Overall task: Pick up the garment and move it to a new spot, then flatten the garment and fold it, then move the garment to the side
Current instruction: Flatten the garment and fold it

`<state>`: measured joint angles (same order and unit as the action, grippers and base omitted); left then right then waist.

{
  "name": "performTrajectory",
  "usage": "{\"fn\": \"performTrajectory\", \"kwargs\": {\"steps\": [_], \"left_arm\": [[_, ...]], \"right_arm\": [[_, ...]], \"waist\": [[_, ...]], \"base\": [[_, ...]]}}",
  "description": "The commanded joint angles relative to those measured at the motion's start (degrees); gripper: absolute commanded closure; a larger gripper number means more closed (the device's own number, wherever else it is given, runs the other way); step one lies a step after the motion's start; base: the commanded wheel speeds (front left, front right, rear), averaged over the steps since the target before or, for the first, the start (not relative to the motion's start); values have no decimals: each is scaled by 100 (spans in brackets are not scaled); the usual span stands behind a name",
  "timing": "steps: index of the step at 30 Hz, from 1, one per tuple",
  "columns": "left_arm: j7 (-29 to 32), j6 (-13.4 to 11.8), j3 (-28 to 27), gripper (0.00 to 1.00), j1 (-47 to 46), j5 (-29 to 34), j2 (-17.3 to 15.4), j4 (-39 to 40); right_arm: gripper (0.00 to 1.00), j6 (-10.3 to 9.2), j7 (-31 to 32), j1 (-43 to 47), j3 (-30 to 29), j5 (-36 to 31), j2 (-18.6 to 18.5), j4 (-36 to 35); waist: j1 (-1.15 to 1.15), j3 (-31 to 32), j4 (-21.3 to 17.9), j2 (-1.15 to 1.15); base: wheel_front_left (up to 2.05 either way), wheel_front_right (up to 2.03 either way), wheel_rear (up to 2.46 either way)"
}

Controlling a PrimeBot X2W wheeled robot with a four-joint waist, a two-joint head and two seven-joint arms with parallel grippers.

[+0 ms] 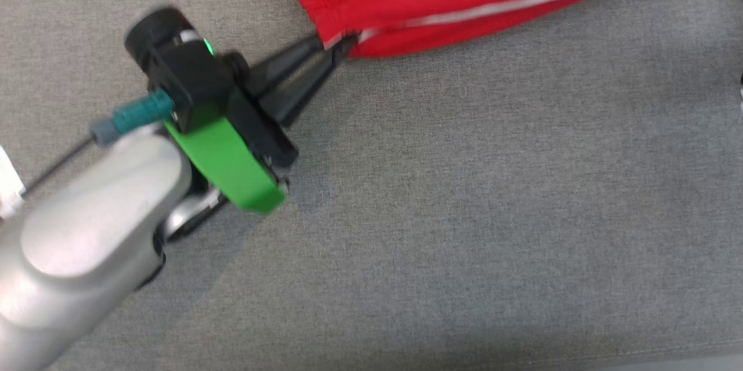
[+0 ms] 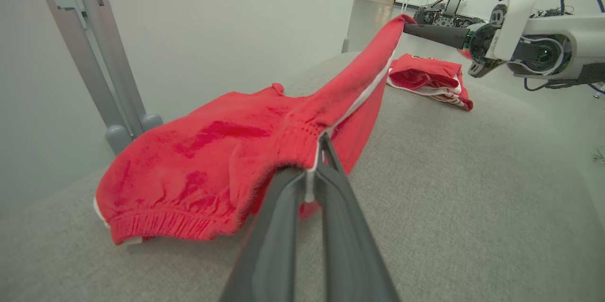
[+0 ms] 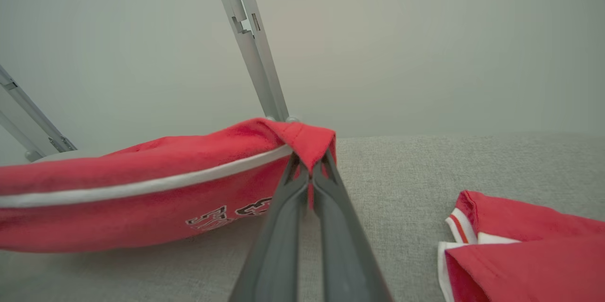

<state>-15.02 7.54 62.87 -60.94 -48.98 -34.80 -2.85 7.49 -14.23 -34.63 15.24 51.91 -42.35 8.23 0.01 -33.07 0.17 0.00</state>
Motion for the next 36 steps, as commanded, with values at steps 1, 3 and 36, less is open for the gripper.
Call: {"fn": "performTrajectory", "kwargs": {"steps": [1, 3, 36], "left_arm": [[-16, -11, 17, 100, 357, 129, -54, 99], [-17, -11, 50, 100, 897, 244, -74, 186], [258, 1, -590, 100, 3286, -498, 262, 1203]], "right_arm": [[100, 0, -57, 350, -109, 66, -52, -109], [100, 0, -73, 890, -237, 118, -57, -285], [100, -4, 2348, 3783, -2046, 155, -332, -2441]], "waist": [[-1, 422, 98, 0], [-1, 651, 134, 0], [-1, 1246, 1053, 0]], "base": [[0, 0, 0], [0, 0, 0], [0, 0, 0]]}}
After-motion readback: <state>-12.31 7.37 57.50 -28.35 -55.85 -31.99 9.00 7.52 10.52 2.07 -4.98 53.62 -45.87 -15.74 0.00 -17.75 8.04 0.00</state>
